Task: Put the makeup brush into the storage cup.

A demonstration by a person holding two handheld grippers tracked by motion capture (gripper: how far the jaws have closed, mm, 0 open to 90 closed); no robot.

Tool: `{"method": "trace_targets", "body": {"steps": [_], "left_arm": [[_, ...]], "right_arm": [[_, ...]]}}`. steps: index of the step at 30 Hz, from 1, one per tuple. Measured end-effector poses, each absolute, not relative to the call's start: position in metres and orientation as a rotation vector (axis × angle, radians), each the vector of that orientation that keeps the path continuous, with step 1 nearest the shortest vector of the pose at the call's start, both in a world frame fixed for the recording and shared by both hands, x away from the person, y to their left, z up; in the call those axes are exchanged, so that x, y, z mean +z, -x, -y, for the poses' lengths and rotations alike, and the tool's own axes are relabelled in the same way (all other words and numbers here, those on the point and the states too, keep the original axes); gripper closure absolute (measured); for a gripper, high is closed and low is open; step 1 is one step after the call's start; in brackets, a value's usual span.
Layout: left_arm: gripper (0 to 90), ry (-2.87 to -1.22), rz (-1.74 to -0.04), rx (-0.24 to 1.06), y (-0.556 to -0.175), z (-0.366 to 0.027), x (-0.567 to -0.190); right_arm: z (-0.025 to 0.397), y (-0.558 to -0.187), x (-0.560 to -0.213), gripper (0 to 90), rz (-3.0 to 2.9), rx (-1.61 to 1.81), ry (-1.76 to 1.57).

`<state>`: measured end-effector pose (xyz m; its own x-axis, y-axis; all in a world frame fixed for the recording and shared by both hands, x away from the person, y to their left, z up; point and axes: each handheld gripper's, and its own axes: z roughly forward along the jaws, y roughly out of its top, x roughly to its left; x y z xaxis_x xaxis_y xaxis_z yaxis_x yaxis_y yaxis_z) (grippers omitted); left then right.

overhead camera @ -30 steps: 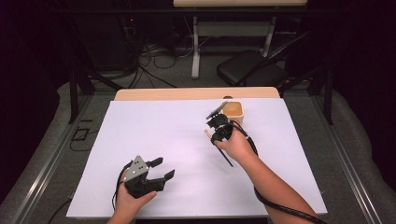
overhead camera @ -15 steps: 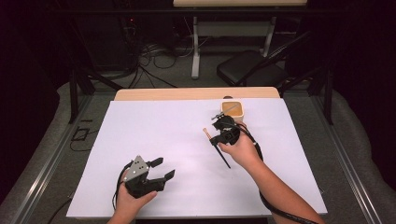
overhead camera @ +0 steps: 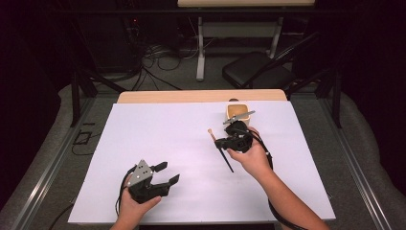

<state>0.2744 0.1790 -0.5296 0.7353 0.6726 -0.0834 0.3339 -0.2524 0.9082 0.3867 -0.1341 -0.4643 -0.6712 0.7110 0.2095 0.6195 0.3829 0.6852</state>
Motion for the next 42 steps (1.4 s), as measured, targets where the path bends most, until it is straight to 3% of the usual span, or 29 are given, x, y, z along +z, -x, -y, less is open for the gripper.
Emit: {"method": "trace_targets", "body": {"steps": [42], "left_arm": [[36.4,-1.843,-0.796,0.386,-0.277,-0.178,-0.529]], "right_arm": [[0.156,-0.346,-0.469,83.5,-2.266,1.517,-1.074]]}}
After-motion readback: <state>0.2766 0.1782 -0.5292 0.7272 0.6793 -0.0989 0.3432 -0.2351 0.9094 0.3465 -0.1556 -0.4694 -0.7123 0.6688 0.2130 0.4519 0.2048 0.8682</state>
